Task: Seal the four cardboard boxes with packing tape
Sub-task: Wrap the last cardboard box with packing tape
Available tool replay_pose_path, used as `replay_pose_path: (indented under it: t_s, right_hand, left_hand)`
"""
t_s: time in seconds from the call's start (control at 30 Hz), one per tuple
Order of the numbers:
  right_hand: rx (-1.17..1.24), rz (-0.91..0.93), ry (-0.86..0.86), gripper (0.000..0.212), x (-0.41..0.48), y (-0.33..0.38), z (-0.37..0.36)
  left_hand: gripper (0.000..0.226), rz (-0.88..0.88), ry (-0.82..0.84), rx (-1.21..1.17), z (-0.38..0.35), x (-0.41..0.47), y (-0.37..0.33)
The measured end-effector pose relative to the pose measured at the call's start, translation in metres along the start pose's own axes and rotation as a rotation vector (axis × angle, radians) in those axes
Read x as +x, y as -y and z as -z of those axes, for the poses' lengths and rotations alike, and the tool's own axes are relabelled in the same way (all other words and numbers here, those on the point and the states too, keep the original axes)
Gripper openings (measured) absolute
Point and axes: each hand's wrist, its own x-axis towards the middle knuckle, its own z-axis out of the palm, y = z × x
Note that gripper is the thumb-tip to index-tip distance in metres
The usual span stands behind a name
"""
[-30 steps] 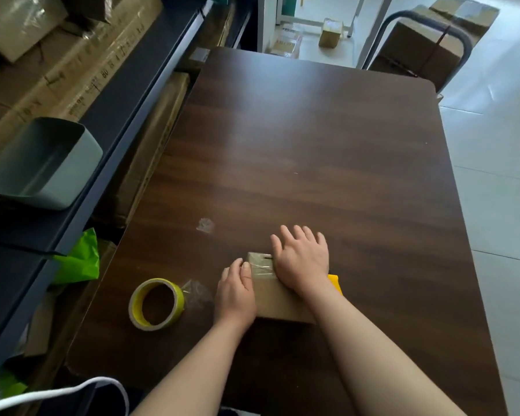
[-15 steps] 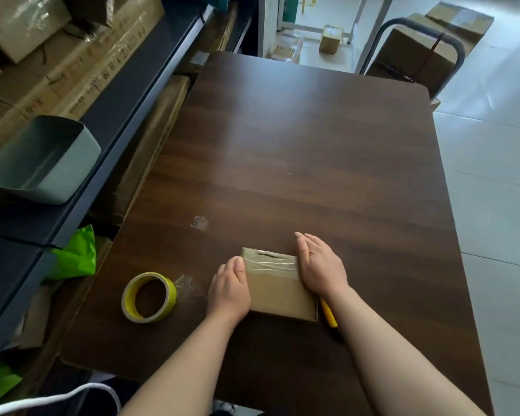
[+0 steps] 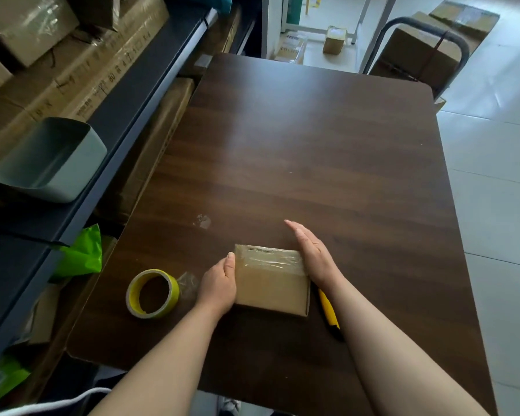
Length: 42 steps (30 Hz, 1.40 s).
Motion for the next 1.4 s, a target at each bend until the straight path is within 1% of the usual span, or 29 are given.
replay_pose_path:
  t_s: [0.1, 0.17, 0.2, 0.27, 0.37, 0.43, 0.47, 0.53, 0.6, 0.7, 0.8, 0.83, 0.9, 0.93, 1.0, 1.03, 1.1, 1.2, 1.23, 1.3, 1.4]
  right_hand:
    - [0.046, -0.111, 0.058, 0.042, -0.006, 0.014, -0.002]
    - [0.022, -0.180, 0.008, 0.051, -0.010, 0.018, -0.009]
    - [0.027, -0.199, -0.018, 0.051, -0.012, 0.019, -0.014]
    - [0.103, -0.234, -0.066, 0.045, -0.012, 0.025, -0.024]
    - [0.102, -0.347, -0.120, 0.028, -0.001, 0.036, -0.023]
    - [0.127, -0.422, -0.077, 0.028, 0.003, 0.037, -0.017]
    - [0.151, -0.441, -0.046, 0.030, 0.005, 0.036, -0.015]
    - [0.190, -0.457, -0.031, 0.030, 0.008, 0.030, -0.015]
    - [0.242, -0.463, -0.080, 0.033, 0.010, 0.024, -0.018]
    - [0.276, -0.434, -0.142, 0.035, 0.012, 0.015, -0.018]
    - [0.297, -0.379, -0.124, 0.034, 0.006, 0.011, -0.014]
    - [0.267, -0.344, -0.112, 0.034, 0.004, 0.012, -0.011]
    - [0.122, -0.284, -0.096, 0.039, 0.007, 0.015, -0.004]
    - [0.035, -0.285, -0.096, 0.043, 0.010, 0.019, -0.001]
    - [-0.110, -0.366, -0.093, 0.049, 0.015, 0.031, 0.005]
    - [-0.113, -0.403, -0.093, 0.051, 0.017, 0.036, 0.006]
    - [0.019, -0.413, -0.087, 0.048, 0.016, 0.043, 0.008]
    - [0.264, -0.317, -0.151, 0.028, 0.011, 0.050, 0.010]
    - [0.313, -0.285, -0.174, 0.025, 0.010, 0.050, 0.009]
    - [0.356, -0.236, -0.224, 0.029, 0.000, 0.050, 0.001]
    - [0.509, -0.247, -0.349, 0.020, -0.023, 0.038, -0.017]
  left_hand:
    - [0.053, 0.062, -0.005, 0.053, 0.010, 0.005, 0.008]
    - [0.050, 0.083, -0.010, 0.104, 0.016, 0.009, 0.015]
    - [0.047, 0.092, -0.002, 0.094, 0.018, 0.012, 0.017]
    - [0.042, 0.134, 0.024, -0.035, 0.019, 0.017, 0.020]
    - [0.036, 0.243, 0.052, -0.388, 0.020, 0.027, 0.013]
    - [0.034, 0.340, 0.100, -0.626, 0.019, 0.030, 0.006]
    - [0.037, 0.387, 0.143, -0.711, 0.020, 0.031, 0.000]
    - [0.048, 0.450, 0.255, -0.787, 0.018, 0.035, -0.011]
    - [0.055, 0.467, 0.338, -0.791, 0.014, 0.037, -0.015]
    - [0.050, 0.444, 0.347, -0.773, 0.009, 0.036, -0.014]
    - [0.044, 0.373, 0.334, -0.779, 0.013, 0.037, -0.024]
    - [0.042, 0.325, 0.305, -0.790, 0.018, 0.039, -0.031]
    - [0.034, 0.203, 0.194, -0.848, 0.033, 0.044, -0.046]
    - [0.029, 0.134, 0.134, -0.863, 0.041, 0.047, -0.053]
    - [0.028, -0.007, 0.059, -0.800, 0.055, 0.047, -0.064]
    - [0.033, -0.060, 0.049, -0.751, 0.058, 0.047, -0.067]
    - [0.045, -0.101, 0.065, -0.685, 0.061, 0.043, -0.069]
    - [0.052, -0.095, 0.087, -0.561, 0.063, 0.038, -0.067]
    - [0.052, -0.082, 0.092, -0.545, 0.062, 0.033, -0.065]
    - [0.049, -0.028, 0.117, -0.596, 0.062, 0.020, -0.059]
    - [0.035, 0.034, 0.054, -0.699, 0.054, 0.004, -0.042]
